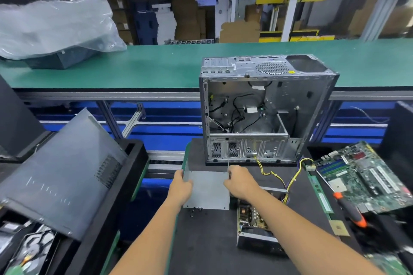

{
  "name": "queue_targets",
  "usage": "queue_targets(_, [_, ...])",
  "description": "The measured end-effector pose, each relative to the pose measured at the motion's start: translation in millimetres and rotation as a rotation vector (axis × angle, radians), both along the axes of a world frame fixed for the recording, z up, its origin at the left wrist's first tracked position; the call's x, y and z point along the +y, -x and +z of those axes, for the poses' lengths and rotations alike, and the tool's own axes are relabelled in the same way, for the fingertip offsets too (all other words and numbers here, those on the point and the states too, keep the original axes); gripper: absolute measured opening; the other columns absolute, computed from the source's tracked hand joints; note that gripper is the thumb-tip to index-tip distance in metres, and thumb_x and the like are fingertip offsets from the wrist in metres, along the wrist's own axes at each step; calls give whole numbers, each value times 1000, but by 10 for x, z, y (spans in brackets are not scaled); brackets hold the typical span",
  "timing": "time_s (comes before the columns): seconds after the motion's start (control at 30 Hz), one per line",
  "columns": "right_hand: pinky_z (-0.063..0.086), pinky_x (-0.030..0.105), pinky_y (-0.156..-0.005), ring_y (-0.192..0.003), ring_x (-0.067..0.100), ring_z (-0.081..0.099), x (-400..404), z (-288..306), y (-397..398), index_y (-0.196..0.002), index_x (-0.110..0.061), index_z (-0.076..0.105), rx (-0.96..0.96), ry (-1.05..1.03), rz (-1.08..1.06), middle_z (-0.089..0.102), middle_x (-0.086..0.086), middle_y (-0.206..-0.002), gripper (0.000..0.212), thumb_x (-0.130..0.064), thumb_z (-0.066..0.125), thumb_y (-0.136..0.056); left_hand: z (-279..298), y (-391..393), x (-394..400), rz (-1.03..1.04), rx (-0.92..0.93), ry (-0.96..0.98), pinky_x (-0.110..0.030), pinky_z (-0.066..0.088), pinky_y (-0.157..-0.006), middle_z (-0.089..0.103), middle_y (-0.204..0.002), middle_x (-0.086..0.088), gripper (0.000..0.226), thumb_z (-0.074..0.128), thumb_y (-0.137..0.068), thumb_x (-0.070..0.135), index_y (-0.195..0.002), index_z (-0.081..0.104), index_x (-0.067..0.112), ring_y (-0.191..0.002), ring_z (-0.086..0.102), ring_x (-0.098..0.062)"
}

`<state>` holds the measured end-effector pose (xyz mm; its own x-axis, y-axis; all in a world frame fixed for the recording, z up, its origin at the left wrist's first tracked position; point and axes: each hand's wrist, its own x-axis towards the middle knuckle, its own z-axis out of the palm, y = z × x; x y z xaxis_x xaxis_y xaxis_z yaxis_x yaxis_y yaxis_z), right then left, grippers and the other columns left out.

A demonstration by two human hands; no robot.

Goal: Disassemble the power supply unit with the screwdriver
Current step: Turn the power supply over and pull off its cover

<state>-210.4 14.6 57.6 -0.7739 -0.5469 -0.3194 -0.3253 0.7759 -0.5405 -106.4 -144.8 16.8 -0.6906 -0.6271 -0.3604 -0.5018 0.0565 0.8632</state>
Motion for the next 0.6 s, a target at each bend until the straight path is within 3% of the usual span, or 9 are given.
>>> queue_targets(0.07, [45,29,-62,-81,25,56,82,69,23,-93,-9,55,7,71,-6,59,8,-96,9,-7,49,-87,66,40,69,42,56,192,-33,46,-83,54,-125,-4,39,49,-95,13,-133,42,15,-103,55,-19])
queue_targets(0.13, [51,34,-73,-84,23,61,178,146,45,-102,-6,64,10,111,-17,66,10,-101,19,-9,50,-89,149,109,180,7,117,361,-32,41,-94,51,-129,-3,35,52,-94,13,-129,48,14,-117,48,-20])
queue_targets(0.27, [44,30,-63,-68,22,53,393,271,69,-95,3,68,32,152,3,70,19,-90,23,-9,49,-89,269,231,539,-191,188,595,-22,35,-90,56,-111,1,17,52,-93,11,-108,59,16,-111,47,-16])
queue_targets(0.4, [35,28,-54,-61,21,44,692,340,72,-94,9,67,27,139,-8,65,22,-82,28,-10,46,-93,234,300,987,-421,212,679,-20,35,-84,58,-104,-2,15,51,-91,8,-101,63,13,-102,50,-17])
queue_targets(0.47, [44,30,-58,-64,27,52,869,363,101,-91,8,67,27,149,-26,69,25,-91,27,-6,44,-93,189,312,1190,-530,215,695,-23,38,-81,57,-101,-1,12,54,-91,13,-99,62,16,-99,51,-18])
queue_targets(0.53, [55,37,-70,-78,32,64,1065,367,156,-85,-5,67,39,166,-60,71,17,-95,26,-2,42,-91,140,319,1354,-645,195,716,-27,41,-81,57,-99,1,11,58,-90,26,-99,61,20,-99,52,-18])
queue_targets(0.6, [54,36,-70,-79,30,65,1247,356,231,-83,-11,66,44,176,-113,71,14,-94,24,-2,45,-91,106,318,1482,-758,130,730,-32,40,-86,57,-102,4,26,60,-86,44,-101,59,22,-101,50,-15])
